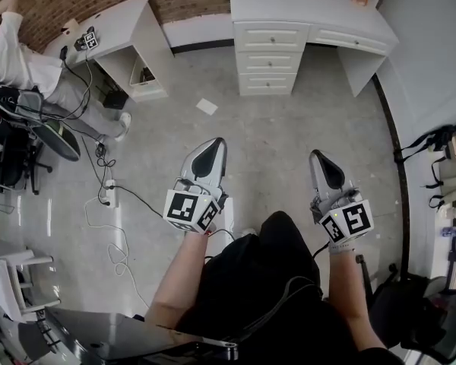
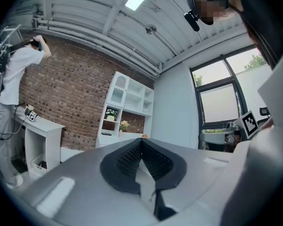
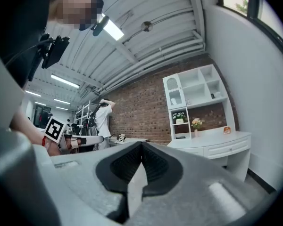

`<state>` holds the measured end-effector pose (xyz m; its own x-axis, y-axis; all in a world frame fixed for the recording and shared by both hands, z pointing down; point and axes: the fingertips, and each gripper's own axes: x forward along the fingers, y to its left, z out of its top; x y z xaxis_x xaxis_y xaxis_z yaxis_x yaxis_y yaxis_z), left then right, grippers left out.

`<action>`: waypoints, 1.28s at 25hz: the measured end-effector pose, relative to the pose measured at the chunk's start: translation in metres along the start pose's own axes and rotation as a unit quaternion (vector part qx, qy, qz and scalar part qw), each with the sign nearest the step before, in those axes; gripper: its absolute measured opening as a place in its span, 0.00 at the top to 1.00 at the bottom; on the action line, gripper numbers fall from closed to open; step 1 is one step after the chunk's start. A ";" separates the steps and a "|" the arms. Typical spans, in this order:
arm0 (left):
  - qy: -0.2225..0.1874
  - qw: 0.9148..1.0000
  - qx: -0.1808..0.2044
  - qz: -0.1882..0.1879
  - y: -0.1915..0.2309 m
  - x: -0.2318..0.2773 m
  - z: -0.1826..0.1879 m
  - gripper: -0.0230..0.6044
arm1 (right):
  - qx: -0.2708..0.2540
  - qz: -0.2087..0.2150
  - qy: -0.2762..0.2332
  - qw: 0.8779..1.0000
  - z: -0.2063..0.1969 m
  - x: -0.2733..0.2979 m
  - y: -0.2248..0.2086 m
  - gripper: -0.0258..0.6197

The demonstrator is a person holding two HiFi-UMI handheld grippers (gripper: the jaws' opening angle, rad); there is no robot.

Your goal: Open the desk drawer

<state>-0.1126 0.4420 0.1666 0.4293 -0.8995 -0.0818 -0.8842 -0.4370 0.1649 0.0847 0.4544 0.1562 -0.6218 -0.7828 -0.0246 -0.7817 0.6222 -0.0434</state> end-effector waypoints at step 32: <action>0.039 0.999 -0.014 0.015 0.110 0.269 -0.038 0.96 | 0.058 -0.004 0.035 0.998 -0.039 0.219 -0.219 0.96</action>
<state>-0.0873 0.1516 0.2001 0.4165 -0.9091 0.0012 -0.8920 -0.4084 0.1938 0.1182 0.1470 0.1993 -0.6203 -0.7830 0.0457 -0.7784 0.6075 -0.1582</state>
